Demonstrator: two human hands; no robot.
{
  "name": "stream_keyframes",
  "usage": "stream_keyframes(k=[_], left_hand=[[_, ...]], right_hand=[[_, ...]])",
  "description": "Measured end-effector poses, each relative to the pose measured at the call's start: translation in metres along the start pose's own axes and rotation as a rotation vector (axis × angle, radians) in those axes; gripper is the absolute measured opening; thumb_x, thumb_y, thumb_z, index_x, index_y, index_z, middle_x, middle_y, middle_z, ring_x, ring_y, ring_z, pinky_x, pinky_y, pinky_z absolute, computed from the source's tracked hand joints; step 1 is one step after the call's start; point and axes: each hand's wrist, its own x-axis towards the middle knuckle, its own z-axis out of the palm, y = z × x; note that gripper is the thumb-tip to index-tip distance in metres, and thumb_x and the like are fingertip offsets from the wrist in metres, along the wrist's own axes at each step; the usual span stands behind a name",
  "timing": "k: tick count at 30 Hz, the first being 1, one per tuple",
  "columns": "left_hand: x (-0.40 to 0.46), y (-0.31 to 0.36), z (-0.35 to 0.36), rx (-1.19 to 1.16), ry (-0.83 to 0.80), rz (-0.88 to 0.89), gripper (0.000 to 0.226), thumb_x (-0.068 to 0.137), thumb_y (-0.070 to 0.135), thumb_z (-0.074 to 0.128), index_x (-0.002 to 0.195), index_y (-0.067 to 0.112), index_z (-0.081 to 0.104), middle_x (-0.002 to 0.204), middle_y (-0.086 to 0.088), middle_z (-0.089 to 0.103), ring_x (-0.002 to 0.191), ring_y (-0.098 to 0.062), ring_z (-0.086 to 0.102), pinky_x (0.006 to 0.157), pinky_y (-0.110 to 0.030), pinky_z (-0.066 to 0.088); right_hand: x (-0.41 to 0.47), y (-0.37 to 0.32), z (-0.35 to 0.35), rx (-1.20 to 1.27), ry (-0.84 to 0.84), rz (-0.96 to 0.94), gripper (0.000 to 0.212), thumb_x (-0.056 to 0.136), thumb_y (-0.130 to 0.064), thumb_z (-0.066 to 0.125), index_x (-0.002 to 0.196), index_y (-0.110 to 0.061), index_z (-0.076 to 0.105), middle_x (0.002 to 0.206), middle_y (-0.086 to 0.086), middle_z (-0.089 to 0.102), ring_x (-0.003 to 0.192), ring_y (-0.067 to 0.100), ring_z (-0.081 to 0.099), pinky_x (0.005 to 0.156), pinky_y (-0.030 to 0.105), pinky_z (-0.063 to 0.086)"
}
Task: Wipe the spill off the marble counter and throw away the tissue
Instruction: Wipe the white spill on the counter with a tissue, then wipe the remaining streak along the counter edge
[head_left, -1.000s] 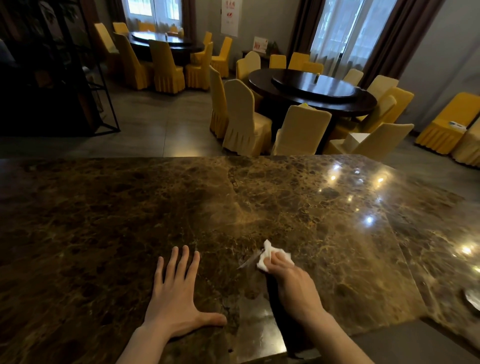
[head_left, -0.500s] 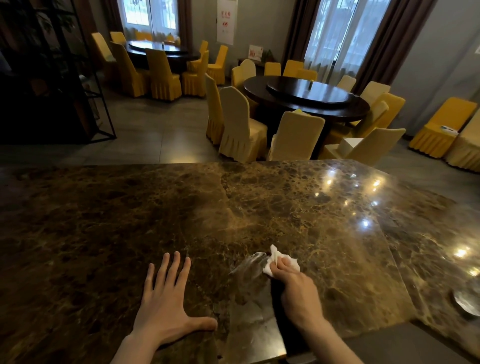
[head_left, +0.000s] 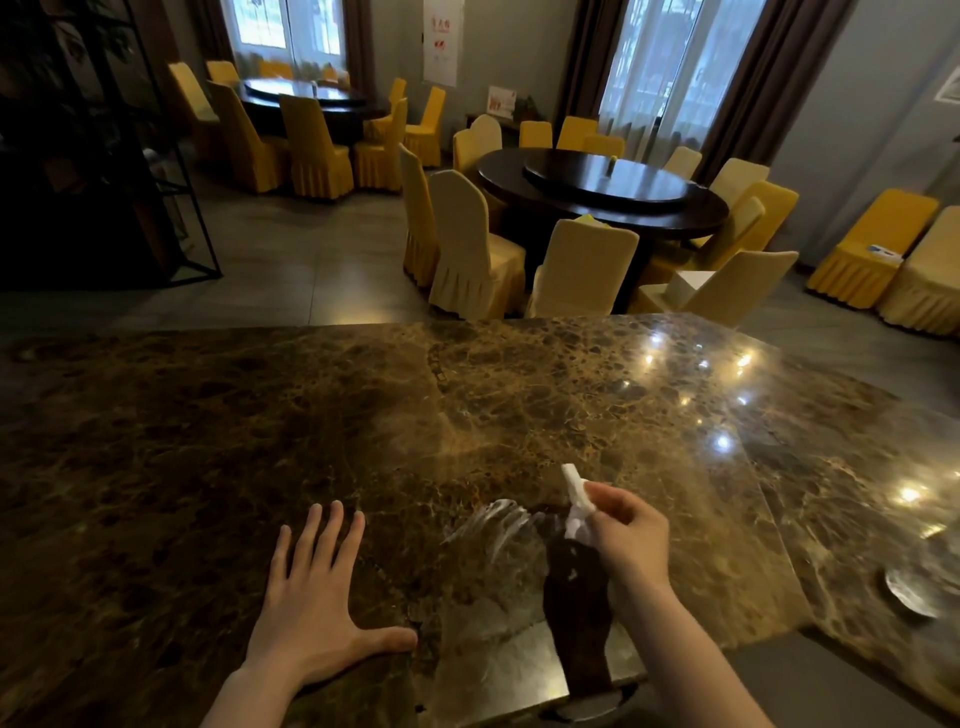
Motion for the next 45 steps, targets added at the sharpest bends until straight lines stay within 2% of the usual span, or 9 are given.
stream_keyframes(k=[3,9,15,20,22,29,33,37,45], left_hand=[[0.0,-0.001,0.002,-0.004,0.009,0.0,0.159,0.04,0.123,0.023,0.153,0.029,-0.037,0.164,0.004,-0.045,0.148,-0.019,-0.048,0.127,-0.054,-0.025],[0.001,-0.002,0.005,-0.012,0.043,-0.001,0.159,0.039,0.123,0.024,0.156,0.031,-0.033,0.165,0.005,-0.042,0.149,-0.018,-0.047,0.128,-0.053,-0.025],[0.001,-0.002,0.004,-0.004,0.044,-0.005,0.158,0.039,0.123,0.023,0.155,0.032,-0.034,0.164,0.006,-0.044,0.148,-0.018,-0.048,0.127,-0.053,-0.026],[0.001,-0.002,0.005,-0.015,0.05,-0.006,0.158,0.04,0.123,0.026,0.156,0.033,-0.033,0.164,0.007,-0.044,0.148,-0.016,-0.049,0.127,-0.052,-0.027],[0.001,-0.001,0.005,-0.021,0.054,-0.006,0.159,0.041,0.123,0.027,0.156,0.032,-0.032,0.165,0.008,-0.043,0.148,-0.016,-0.048,0.127,-0.052,-0.026],[0.0,0.001,0.0,-0.003,0.032,-0.015,0.159,0.039,0.123,0.024,0.154,0.03,-0.036,0.164,0.007,-0.044,0.149,-0.018,-0.047,0.127,-0.052,-0.027],[0.0,0.001,0.0,-0.005,0.022,-0.011,0.159,0.039,0.123,0.024,0.154,0.03,-0.035,0.164,0.006,-0.044,0.149,-0.018,-0.047,0.127,-0.052,-0.026],[0.001,0.0,0.001,-0.006,0.023,-0.019,0.159,0.039,0.123,0.027,0.155,0.032,-0.034,0.164,0.007,-0.044,0.148,-0.016,-0.048,0.126,-0.051,-0.028],[0.001,0.0,0.002,0.003,0.018,-0.022,0.158,0.039,0.123,0.025,0.156,0.034,-0.034,0.164,0.007,-0.045,0.147,-0.016,-0.049,0.125,-0.051,-0.03]], right_hand=[[0.011,0.003,0.001,-0.396,0.106,-0.207,0.032,0.086,0.0,0.064,0.101,-0.025,0.077,0.104,0.004,0.075,0.093,0.02,0.068,0.079,0.028,0.052],[-0.001,0.023,0.022,-0.862,-0.41,-0.534,0.038,0.096,-0.008,0.052,0.132,-0.013,0.058,0.116,0.011,0.065,0.116,0.027,0.049,0.092,0.039,0.046],[0.015,0.014,0.01,-1.114,-0.476,-0.807,0.032,0.09,-0.022,0.063,0.122,-0.019,0.062,0.114,0.001,0.057,0.108,0.025,0.047,0.08,0.037,0.048],[0.006,0.038,0.013,-1.086,-0.49,-0.82,0.054,0.095,-0.009,0.059,0.146,-0.013,0.044,0.16,0.005,0.032,0.146,0.021,0.03,0.114,0.032,0.034],[-0.003,0.045,0.016,-1.033,-0.452,-0.839,0.054,0.097,-0.011,0.059,0.148,-0.015,0.043,0.159,0.002,0.033,0.147,0.016,0.028,0.118,0.029,0.028],[-0.036,0.055,0.009,-1.135,-0.54,-1.128,0.037,0.089,-0.024,0.066,0.125,-0.016,0.064,0.135,0.004,0.062,0.13,0.02,0.054,0.105,0.031,0.048],[-0.013,0.037,-0.004,-1.203,-0.446,-1.101,0.035,0.079,-0.021,0.077,0.113,-0.019,0.071,0.121,-0.001,0.071,0.123,0.018,0.059,0.103,0.029,0.047],[-0.014,0.027,0.022,-1.249,-0.244,-0.837,0.027,0.095,-0.018,0.055,0.119,-0.011,0.064,0.122,0.004,0.062,0.113,0.025,0.051,0.098,0.035,0.046],[-0.033,0.034,0.031,-1.121,-0.382,-0.834,0.036,0.094,-0.023,0.059,0.128,-0.027,0.05,0.115,-0.003,0.056,0.1,0.019,0.047,0.072,0.03,0.049]])
